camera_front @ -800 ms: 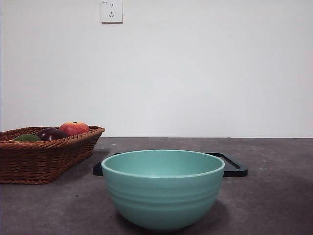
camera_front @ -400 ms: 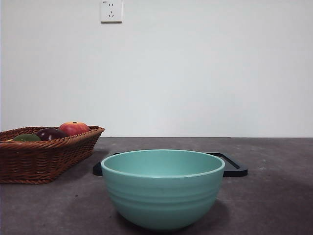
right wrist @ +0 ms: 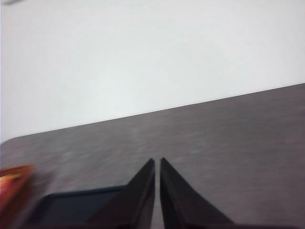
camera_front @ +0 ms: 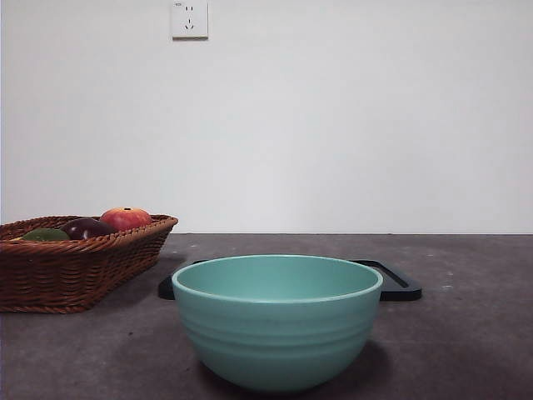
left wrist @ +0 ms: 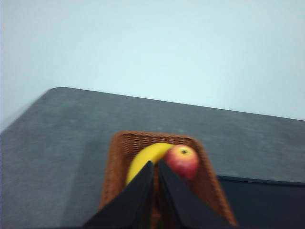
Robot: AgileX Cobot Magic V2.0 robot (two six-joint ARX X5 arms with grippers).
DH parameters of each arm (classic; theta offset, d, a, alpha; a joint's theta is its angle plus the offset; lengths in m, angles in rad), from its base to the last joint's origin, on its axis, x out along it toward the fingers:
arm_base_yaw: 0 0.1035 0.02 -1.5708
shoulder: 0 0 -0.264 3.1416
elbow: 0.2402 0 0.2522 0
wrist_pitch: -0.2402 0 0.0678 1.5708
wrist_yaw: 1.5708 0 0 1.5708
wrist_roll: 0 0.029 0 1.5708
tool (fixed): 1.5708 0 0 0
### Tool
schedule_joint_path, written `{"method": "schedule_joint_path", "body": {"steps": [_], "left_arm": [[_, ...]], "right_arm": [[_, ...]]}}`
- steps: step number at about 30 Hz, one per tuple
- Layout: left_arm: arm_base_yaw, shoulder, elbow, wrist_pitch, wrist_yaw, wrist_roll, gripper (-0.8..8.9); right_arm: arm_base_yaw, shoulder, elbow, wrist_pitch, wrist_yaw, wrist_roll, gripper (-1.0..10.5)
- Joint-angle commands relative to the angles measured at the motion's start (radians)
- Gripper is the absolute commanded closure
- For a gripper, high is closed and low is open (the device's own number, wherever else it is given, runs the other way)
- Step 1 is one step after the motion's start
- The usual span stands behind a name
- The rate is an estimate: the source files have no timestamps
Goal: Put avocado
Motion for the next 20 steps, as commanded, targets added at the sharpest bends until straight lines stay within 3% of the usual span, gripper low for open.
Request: {"method": "schedule_joint_path", "body": {"steps": [1,8,13,20], "left_arm": [[-0.002,0.074,0.094,-0.008,0.053,-0.006,7.96],[-0.001,0.247,0.290,-0.081,0.203,-0.014,7.96],[-0.002,0.370,0.425,-0.194,0.327,-0.013,7.96],[-0.009,0.503,0.545,-0.338,0.511,0.017,7.96]], "right_arm": [[0.000,0.081,0.069,-0.017,-0.103,0.037,9.3],[0.003,0.260,0.261,-0.095,-0.245,0.020,9.3],[0.027,0.378,0.406,-0.243,-0.293,-0.097,9.3],[0.091,0.508,0.526,-0.433,-0.322,-0.206,9.3]]}}
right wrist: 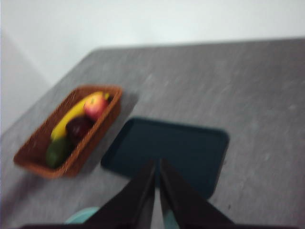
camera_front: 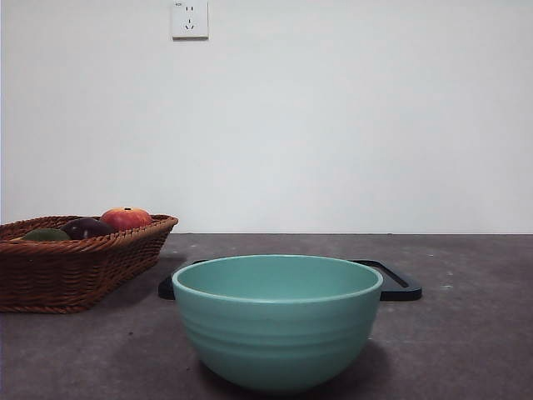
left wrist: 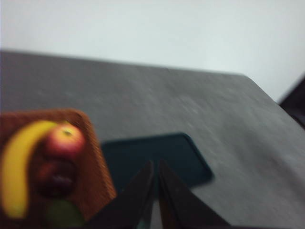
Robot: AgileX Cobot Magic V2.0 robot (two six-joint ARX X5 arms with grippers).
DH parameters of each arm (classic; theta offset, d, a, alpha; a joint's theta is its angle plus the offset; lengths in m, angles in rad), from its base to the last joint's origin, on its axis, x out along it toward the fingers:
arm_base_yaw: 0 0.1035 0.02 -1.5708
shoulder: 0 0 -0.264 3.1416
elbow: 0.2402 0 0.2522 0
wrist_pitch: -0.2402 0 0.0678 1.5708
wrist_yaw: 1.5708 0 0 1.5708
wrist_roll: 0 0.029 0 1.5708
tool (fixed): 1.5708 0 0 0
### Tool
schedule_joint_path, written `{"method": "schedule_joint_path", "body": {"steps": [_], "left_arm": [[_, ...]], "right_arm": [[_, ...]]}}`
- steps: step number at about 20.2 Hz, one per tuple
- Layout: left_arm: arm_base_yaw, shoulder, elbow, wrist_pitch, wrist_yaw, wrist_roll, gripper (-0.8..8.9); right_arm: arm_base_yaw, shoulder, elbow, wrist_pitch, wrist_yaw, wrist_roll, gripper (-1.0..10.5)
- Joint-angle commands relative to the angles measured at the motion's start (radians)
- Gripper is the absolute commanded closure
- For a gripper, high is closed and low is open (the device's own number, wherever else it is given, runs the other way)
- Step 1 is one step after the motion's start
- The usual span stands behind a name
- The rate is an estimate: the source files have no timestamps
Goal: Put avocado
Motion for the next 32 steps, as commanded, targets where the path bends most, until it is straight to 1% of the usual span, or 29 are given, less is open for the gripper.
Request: {"method": "schedule_joint_path", "body": {"steps": [1,5,9,12,13,14,15,16,17,18,19,20,25,27,28,29,30,32], "left_arm": [[-0.011,0.035,0.035,-0.039,0.037,0.035,7.96],[-0.037,0.066,0.036,-0.131,0.045,0.087,7.95],[-0.055,0.088,0.036,-0.238,0.045,0.148,7.89],[-0.055,0.090,0.035,-0.289,0.045,0.160,7.84],[-0.055,0.090,0.035,-0.288,0.045,0.160,7.59],[-0.055,0.090,0.036,-0.286,0.045,0.160,6.59],[-0.055,0.090,0.035,-0.285,0.045,0.160,5.35],[-0.055,0.090,0.035,-0.285,0.045,0.160,3.67],[-0.055,0.090,0.035,-0.285,0.045,0.160,2.24],[-0.055,0.090,0.035,-0.285,0.045,0.159,1.83],[-0.055,0.090,0.036,-0.285,0.045,0.159,1.90],[-0.055,0.090,0.035,-0.285,0.045,0.156,1.89],[-0.055,0.096,0.036,-0.286,0.044,0.142,1.92],[-0.055,0.130,0.037,-0.286,0.041,0.095,1.93],[-0.055,0.156,0.039,-0.285,0.021,0.072,1.94],[-0.055,0.195,0.040,-0.285,-0.008,0.072,1.95],[-0.055,0.234,0.040,-0.285,-0.050,0.072,1.99],[-0.055,0.329,0.040,-0.277,-0.167,0.072,2.22]], "right_arm": [[0.028,0.039,0.027,-0.050,-0.005,-0.074,9.3],[0.084,0.082,0.029,-0.111,-0.004,-0.104,9.3],[0.124,0.105,0.029,-0.142,-0.004,-0.106,9.3],[0.128,0.104,0.029,-0.140,0.000,-0.107,9.3],[0.128,0.104,0.029,-0.140,0.000,-0.107,9.3],[0.128,0.104,0.029,-0.139,0.000,-0.107,9.2],[0.128,0.104,0.029,-0.135,0.000,-0.106,8.6],[0.128,0.104,0.029,-0.133,0.000,-0.106,7.4],[0.128,0.104,0.029,-0.133,0.000,-0.106,5.9],[0.128,0.104,0.029,-0.133,0.000,-0.106,4.7],[0.128,0.104,0.029,-0.133,0.000,-0.106,3.8],[0.128,0.104,0.029,-0.133,-0.001,-0.106,3.7],[0.128,0.104,0.029,-0.133,-0.002,-0.101,3.7],[0.128,0.104,0.029,-0.133,-0.002,-0.101,3.7],[0.128,0.104,0.029,-0.133,-0.002,-0.101,3.7],[0.128,0.104,0.029,-0.133,-0.002,-0.101,3.7],[0.128,0.104,0.029,-0.133,-0.002,-0.101,3.7],[0.128,0.104,0.029,-0.132,-0.002,-0.101,3.7]]}}
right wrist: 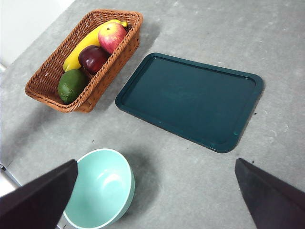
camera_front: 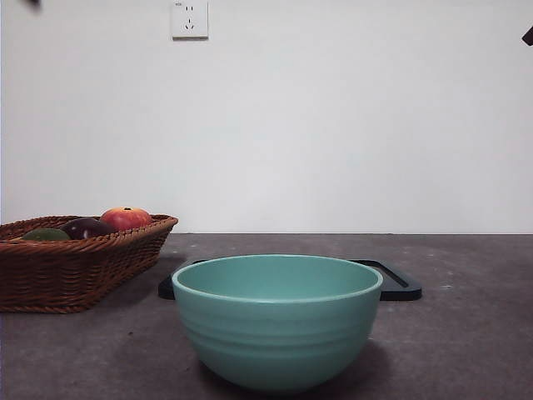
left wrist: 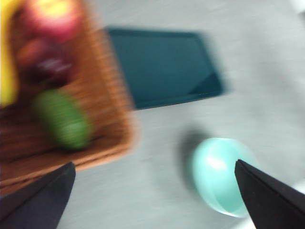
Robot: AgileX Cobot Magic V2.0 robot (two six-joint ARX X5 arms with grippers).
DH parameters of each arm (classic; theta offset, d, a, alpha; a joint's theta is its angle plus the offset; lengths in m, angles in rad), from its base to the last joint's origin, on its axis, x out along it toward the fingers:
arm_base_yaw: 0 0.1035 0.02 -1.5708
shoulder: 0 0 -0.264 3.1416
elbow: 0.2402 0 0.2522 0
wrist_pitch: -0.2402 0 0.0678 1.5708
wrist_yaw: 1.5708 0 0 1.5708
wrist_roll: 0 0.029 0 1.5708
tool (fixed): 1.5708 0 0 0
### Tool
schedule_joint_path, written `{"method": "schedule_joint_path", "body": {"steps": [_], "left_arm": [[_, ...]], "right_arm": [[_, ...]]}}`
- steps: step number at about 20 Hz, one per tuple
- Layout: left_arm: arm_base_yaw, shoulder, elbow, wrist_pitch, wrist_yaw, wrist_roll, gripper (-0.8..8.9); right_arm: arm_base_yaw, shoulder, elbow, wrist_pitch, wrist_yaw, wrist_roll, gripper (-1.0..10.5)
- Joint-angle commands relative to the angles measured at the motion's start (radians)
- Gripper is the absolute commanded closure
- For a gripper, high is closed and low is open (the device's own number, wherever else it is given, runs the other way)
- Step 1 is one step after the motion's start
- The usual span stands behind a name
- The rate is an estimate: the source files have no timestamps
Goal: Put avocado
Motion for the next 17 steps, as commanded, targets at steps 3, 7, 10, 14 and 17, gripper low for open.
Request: {"method": "schedule_joint_path", "body": {"steps": [3,7,10,14,17], "left_arm": [[-0.003,0.229,0.019,0.060,-0.138,-0.008,2.34],[-0.010,0.416,0.021,0.192,-0.138,-0.039,2.35],[-0.016,0.529,0.042,0.229,-0.139,-0.051,2.35],[-0.044,0.644,0.097,0.243,-0.169,-0.065,2.61],[-0.071,0.689,0.116,0.233,-0.179,-0.089,2.62]], "right_arm": [[0.003,0.004,0.017,0.023,-0.002,-0.004,3.7],[0.003,0.004,0.017,0.033,-0.002,-0.005,3.7],[0.003,0.004,0.017,0.034,-0.002,-0.005,3.7],[0.003,0.004,0.017,0.034,-0.001,-0.004,3.7],[0.003,0.004,0.017,0.034,-0.001,-0.004,3.7]]}}
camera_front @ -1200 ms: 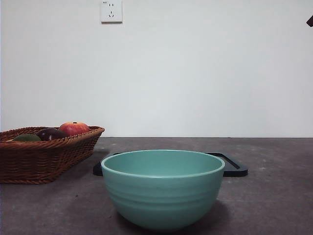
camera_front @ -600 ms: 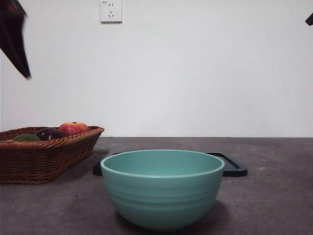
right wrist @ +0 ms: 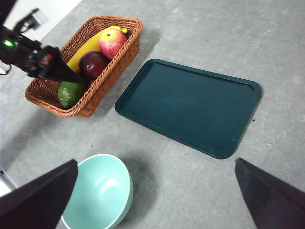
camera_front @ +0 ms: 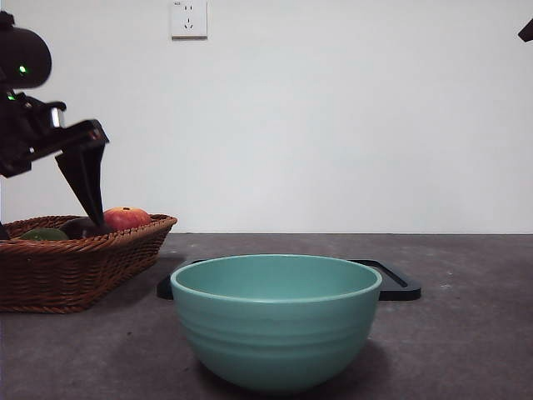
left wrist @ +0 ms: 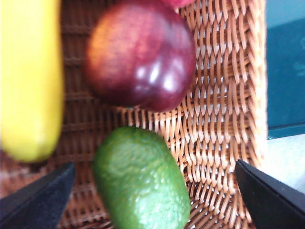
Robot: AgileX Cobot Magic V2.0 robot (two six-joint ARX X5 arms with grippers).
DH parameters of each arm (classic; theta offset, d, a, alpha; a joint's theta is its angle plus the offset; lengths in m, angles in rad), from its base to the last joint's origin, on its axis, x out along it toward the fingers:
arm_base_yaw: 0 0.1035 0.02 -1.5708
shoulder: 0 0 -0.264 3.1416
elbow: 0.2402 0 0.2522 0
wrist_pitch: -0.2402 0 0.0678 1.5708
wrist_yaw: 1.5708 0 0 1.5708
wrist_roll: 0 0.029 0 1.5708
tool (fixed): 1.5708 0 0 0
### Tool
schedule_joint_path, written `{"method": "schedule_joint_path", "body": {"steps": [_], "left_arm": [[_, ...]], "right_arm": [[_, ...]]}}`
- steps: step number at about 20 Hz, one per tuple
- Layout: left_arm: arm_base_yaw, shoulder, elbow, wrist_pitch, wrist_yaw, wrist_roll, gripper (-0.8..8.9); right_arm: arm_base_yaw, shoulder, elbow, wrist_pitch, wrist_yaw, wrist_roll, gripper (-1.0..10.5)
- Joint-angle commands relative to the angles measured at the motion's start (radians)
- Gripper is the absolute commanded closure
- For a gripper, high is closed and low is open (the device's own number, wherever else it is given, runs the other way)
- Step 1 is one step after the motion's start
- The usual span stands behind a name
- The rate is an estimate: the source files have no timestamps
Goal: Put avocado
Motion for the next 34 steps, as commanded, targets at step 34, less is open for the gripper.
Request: {"method": "schedule_joint_path", "body": {"steps": [34], "left_arm": [[-0.524,-0.184,0.209,-0.299,-0.031,-0.052,5.75]], "right_arm": [[0.004,0.004,0.017,0.013,-0.001,-0.004,3.7]]}}
